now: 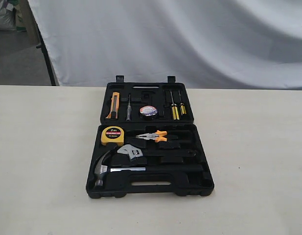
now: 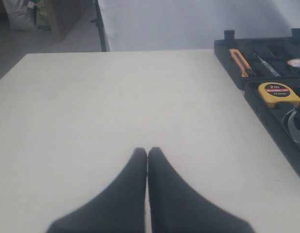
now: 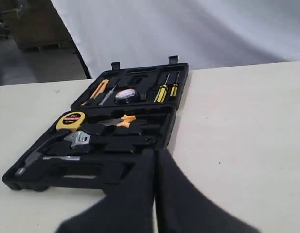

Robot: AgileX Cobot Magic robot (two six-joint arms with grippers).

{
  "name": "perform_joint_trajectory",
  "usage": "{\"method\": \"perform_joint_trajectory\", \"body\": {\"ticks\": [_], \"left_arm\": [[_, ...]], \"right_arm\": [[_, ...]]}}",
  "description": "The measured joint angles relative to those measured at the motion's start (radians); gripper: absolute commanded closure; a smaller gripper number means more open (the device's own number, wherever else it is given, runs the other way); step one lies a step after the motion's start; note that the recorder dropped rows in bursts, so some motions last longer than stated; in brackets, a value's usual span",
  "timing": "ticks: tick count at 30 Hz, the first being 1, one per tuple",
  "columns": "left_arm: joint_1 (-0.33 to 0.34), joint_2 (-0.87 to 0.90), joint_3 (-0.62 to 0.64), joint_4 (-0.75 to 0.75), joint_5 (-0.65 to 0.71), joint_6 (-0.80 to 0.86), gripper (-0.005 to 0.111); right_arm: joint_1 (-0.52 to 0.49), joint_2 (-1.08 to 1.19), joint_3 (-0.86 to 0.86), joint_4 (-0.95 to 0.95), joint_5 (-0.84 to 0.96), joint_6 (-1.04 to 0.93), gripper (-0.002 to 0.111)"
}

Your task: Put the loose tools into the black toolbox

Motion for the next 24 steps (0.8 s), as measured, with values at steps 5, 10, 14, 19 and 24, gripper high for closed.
{"method": "perform_joint_trajectory", "body": {"ticks": [5, 10, 14, 19, 24], "left_arm": [[0.000, 0.000, 0.000, 0.000, 0.000, 0.000, 0.106], [0.000, 0.000, 0.000, 0.000, 0.000, 0.000, 0.106], [0.000, 0.000, 0.000, 0.000, 0.000, 0.000, 0.106], [0.000, 0.000, 0.000, 0.000, 0.000, 0.000, 0.106], [0.000, 0.000, 0.000, 0.000, 0.000, 0.000, 0.106]], "right_arm": [[0.000, -0.035, 0.055, 0.087, 0.023, -0.008, 0.109], [0.000, -0.035, 0.055, 0.100, 0.023, -0.010, 0.109], [-0.005, -0.035, 0.055, 0.102, 0.023, -0.015, 0.109], [-0.166, -0.083, 0.055, 0.104, 0.018, -0.016, 0.109], [-0.335, -0.174, 0.055, 0.035, 0.006, -0.063, 0.109]]}}
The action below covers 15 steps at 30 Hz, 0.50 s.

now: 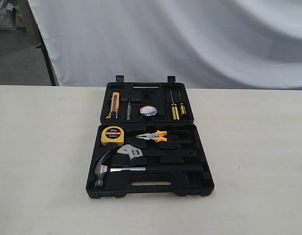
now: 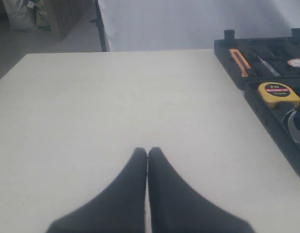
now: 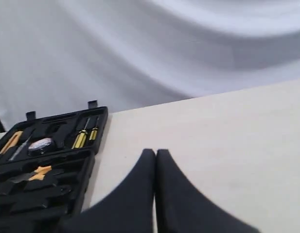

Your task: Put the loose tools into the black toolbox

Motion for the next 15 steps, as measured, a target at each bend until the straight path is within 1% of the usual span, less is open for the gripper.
{"method": "perform_joint_trajectory", "body": {"ticks": [5, 15], "left_arm": [[0.000, 0.000, 0.000, 0.000, 0.000, 0.000, 0.106], [0.000, 0.000, 0.000, 0.000, 0.000, 0.000, 0.106]], "right_arm": [[-0.021, -0.004, 0.000, -0.035, 0.012, -0.018, 0.109], [-0.020, -0.004, 0.000, -0.077, 0.043, -0.024, 0.109]]}}
